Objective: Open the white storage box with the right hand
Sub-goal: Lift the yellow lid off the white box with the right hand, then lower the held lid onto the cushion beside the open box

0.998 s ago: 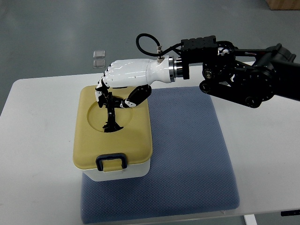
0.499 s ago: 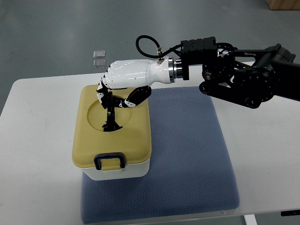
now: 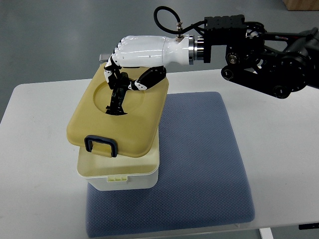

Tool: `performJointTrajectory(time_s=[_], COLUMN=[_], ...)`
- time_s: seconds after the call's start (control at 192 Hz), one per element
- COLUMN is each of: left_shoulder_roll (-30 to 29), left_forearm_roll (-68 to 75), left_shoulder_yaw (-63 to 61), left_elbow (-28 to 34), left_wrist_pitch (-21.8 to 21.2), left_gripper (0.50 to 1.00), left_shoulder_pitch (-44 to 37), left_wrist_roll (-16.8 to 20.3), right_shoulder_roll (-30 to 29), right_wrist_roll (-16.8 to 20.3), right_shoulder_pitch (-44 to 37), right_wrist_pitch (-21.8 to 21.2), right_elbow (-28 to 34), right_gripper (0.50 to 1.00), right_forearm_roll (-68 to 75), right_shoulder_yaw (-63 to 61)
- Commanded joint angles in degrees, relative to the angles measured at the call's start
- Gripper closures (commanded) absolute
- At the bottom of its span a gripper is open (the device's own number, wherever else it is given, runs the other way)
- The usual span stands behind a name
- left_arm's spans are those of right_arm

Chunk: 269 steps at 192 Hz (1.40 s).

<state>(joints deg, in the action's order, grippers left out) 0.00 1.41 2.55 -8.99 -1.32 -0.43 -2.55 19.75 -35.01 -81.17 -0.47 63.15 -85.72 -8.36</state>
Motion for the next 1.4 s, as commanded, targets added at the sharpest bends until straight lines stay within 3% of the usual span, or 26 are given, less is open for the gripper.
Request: performJointTrajectory(time_s=[0.0,0.317,0.665,1.081,1.393], left_shoulder_roll=[0.00,0.00,0.00,0.00,0.00], left_forearm_roll=[0.00,0.00,0.00,0.00,0.00], left_shoulder_yaw=[0.00,0.00,0.00,0.00,0.00], left_elbow=[-0.06,0.03,0.03,0.03,0.03], left_wrist_pitch=[0.00,0.00,0.00,0.00,0.00], left_gripper=[0.500,0.500,0.500,0.500,0.500], left_shoulder_pitch=[-0.01,-0.01,-0.01,-0.01,-0.01], left_wrist_roll=[0.00,0.00,0.00,0.00,0.00], right_shoulder_roll=[3.19,14.26,24.72,22.00,17.61], right_wrist_roll=[0.01,0.01,0.01,0.01,0.01], right_shoulder_pitch=[0.22,2.15,8.92,17.18,19.29], right_wrist_pitch=[-0.41,-0.67,-0.50,0.12,5.57], right_elbow=[-0.31,-5.67,-5.94,-5.85,-5.32], right_gripper=[1.000,1.000,1.000,1.000,1.000], right_forearm_roll=[0.03,0.20,0.91,0.38,-0.76], right_shoulder_yaw=[-1.13,-2.18,-1.92,-1.31,1.59])
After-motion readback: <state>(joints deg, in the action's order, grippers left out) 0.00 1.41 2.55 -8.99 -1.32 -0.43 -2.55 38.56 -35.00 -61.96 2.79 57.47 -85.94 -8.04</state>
